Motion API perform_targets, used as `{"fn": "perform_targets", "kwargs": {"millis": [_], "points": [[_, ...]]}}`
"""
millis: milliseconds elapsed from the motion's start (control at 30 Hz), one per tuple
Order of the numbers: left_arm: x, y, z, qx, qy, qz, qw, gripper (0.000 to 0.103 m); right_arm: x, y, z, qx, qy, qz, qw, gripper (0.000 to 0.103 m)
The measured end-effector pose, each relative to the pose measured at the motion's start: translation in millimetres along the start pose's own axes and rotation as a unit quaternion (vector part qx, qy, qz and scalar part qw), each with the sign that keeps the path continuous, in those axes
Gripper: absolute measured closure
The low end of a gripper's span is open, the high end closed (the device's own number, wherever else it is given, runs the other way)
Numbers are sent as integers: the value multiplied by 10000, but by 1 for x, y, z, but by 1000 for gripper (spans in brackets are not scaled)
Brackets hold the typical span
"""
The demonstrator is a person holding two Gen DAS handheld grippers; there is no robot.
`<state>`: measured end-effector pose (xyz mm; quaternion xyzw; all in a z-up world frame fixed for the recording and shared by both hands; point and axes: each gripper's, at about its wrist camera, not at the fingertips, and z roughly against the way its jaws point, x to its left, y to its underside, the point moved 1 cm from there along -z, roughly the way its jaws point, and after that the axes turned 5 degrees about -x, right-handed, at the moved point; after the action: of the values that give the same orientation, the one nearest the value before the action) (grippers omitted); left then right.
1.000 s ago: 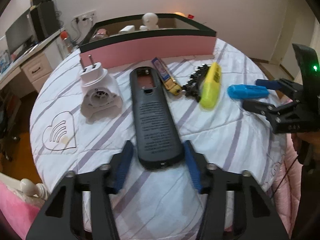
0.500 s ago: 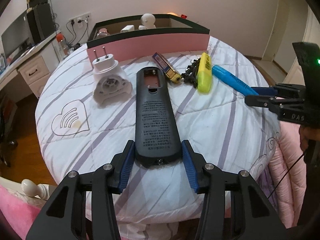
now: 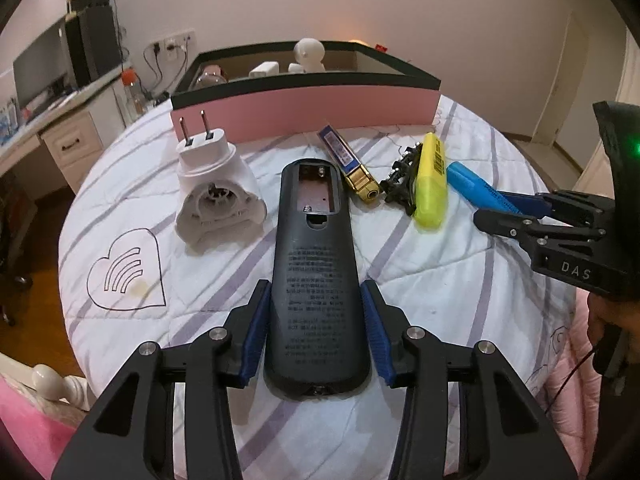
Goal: Organize rigid objects
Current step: 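Grasp the black remote with the left gripper while the right grasps the blue highlighter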
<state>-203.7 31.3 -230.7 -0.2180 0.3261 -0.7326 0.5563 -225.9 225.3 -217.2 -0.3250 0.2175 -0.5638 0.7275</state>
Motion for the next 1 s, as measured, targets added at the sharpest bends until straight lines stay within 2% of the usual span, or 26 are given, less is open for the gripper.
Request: {"fn": "perform_targets", "kwargs": {"millis": [167,233,367,733,1000], "points": [[-2,0,5,-80,-86,-84,9999,58,-1,3,2,-131,34,-116,9998,67],[-4,0,7,-84,-137,-158,9997,58,0,4,3,-178,162,-133,9996,76],[-9,4,13,-105,-313,-393,9987,58,-4,5,10,-235,15,-410,9989,76],[-13,-4,-5,-76,-583,-396,9975,57,-2,3,4,-182,3,-541,9984,76],[-20,-7,5,-370,-826,-638,9939,59,-1,2,6,-305,24,-595,9978,76]]}}
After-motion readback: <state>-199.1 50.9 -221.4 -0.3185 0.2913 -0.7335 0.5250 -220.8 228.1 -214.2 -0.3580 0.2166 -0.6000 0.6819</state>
